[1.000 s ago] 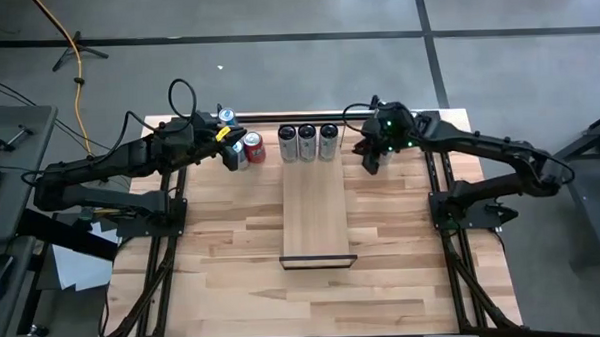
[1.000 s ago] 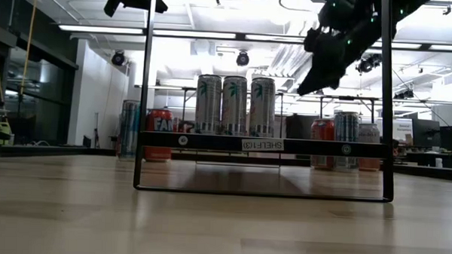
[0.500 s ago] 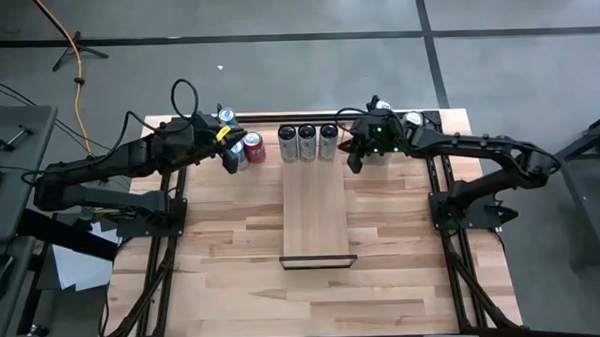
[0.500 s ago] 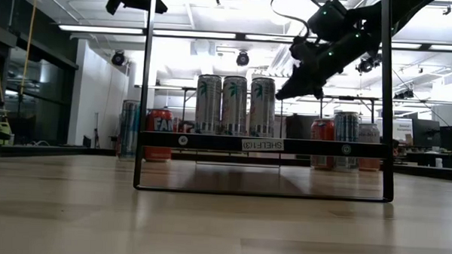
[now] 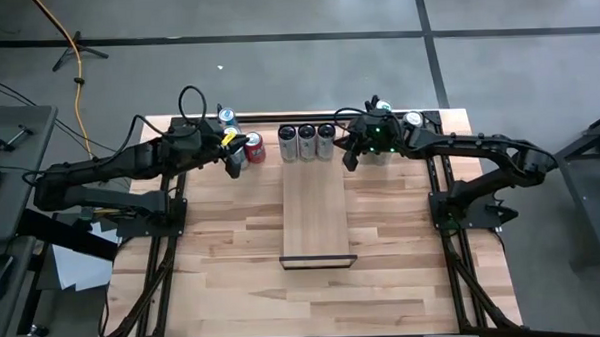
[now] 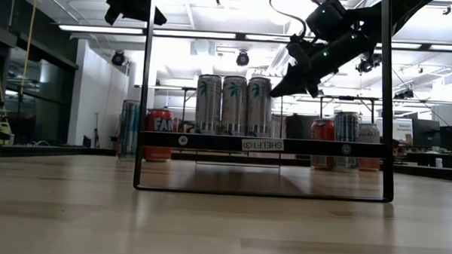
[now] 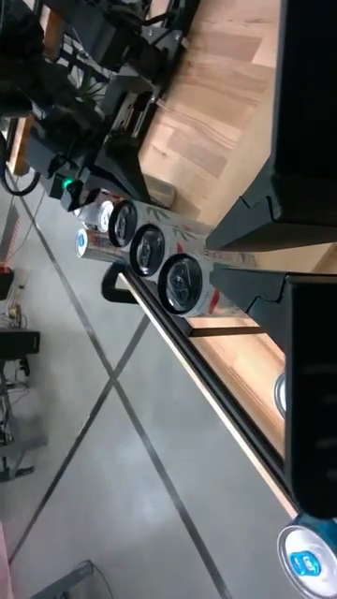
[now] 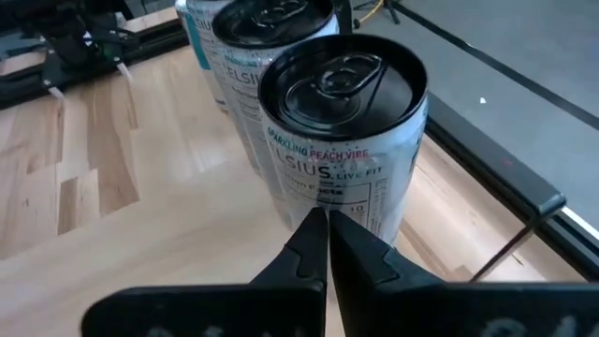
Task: Place canned beverage on shelf
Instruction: Put the white-pink soda can on the shelf aligned with the other white-pink soda can, then put the bottom left blue soda can on the shelf
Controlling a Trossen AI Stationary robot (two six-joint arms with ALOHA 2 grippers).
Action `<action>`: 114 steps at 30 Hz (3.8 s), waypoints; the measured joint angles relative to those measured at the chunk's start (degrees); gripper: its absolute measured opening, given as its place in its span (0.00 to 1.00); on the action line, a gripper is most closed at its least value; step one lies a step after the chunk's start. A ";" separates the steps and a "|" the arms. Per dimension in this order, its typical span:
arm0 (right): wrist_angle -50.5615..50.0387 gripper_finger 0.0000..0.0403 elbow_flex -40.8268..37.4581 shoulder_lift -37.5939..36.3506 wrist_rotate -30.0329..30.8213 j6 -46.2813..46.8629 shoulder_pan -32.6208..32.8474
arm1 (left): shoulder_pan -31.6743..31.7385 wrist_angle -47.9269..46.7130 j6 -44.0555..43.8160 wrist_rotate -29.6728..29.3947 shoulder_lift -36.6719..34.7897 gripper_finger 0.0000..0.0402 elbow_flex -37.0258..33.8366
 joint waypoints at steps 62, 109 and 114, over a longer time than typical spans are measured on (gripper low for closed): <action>3.93 0.00 0.04 -23.43 -10.10 7.19 2.89 | 15.11 -18.73 -2.65 0.00 8.36 0.52 10.90; -0.51 0.00 0.04 -23.43 -10.13 7.02 2.86 | 19.36 -33.61 -9.68 13.79 32.52 0.46 11.08; -0.51 0.00 0.04 -23.43 -10.14 7.02 2.86 | 17.99 -38.88 -10.48 16.19 28.76 0.40 10.87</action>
